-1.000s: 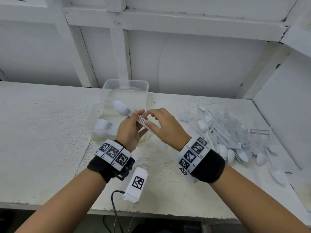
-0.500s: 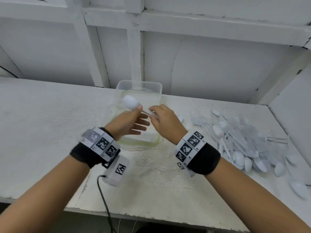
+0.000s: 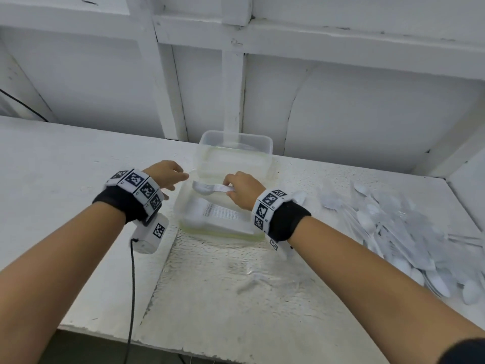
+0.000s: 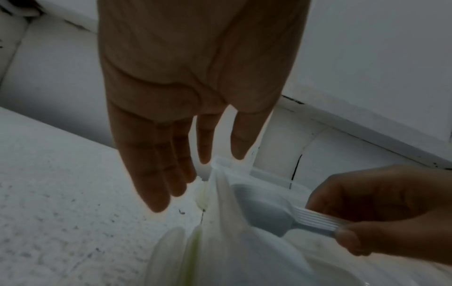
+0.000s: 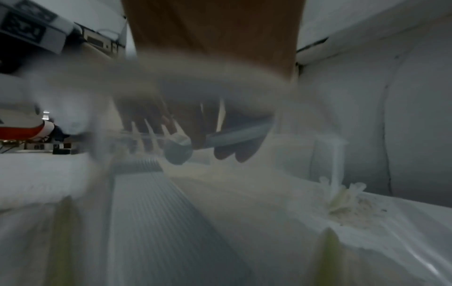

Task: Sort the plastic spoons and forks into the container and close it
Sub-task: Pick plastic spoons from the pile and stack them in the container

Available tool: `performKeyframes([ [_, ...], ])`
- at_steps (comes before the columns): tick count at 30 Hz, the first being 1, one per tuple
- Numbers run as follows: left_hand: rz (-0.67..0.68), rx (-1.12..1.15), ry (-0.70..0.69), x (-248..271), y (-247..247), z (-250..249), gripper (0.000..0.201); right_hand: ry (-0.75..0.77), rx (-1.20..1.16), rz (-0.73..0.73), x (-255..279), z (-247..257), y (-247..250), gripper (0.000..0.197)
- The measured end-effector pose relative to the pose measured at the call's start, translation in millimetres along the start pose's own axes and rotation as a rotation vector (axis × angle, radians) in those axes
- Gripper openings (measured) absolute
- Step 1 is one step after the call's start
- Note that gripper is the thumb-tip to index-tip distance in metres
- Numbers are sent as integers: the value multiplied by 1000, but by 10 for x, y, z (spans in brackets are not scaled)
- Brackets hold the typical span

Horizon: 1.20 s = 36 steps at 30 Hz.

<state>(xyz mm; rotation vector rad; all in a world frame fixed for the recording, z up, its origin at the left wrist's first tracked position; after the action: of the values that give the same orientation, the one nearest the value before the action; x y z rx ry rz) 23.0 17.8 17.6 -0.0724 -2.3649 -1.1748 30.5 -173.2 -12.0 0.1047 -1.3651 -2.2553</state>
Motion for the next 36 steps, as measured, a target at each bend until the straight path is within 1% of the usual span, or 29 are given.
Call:
performKeyframes([
  [3, 51, 129, 22, -47, -61, 30, 31, -19, -1, 48, -55, -20, -91, 27],
  [6, 57, 184, 25, -66, -82, 50, 27, -49, -57, 84, -56, -67, -130, 27],
  [15, 44, 195, 21, -86, -98, 60, 26, -168, -102, 219, -49, -113, -30, 29],
  [23, 37, 209, 14, -95, -111, 63, 27, -139, -96, 194, -35, -120, -64, 35],
  [31, 15, 191, 21, -105, -121, 73, 25, -34, -49, 229, 5, -142, -29, 35],
  [36, -6, 196, 27, -92, -123, 71, 30, -58, -36, 218, -9, -154, -17, 38],
])
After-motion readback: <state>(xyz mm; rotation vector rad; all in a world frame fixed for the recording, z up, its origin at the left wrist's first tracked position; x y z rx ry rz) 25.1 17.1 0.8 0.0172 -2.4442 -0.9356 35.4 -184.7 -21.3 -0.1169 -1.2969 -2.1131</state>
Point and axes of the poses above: each hand's wrist, its own x-axis away from the middle knuckle, its own y-axis out of the back of the hand, z = x × y, the point moved 1 cm from there along -x, towards the middle knuckle, and after that the axes turned 8 degrees about -x, right-handed, at the moved point
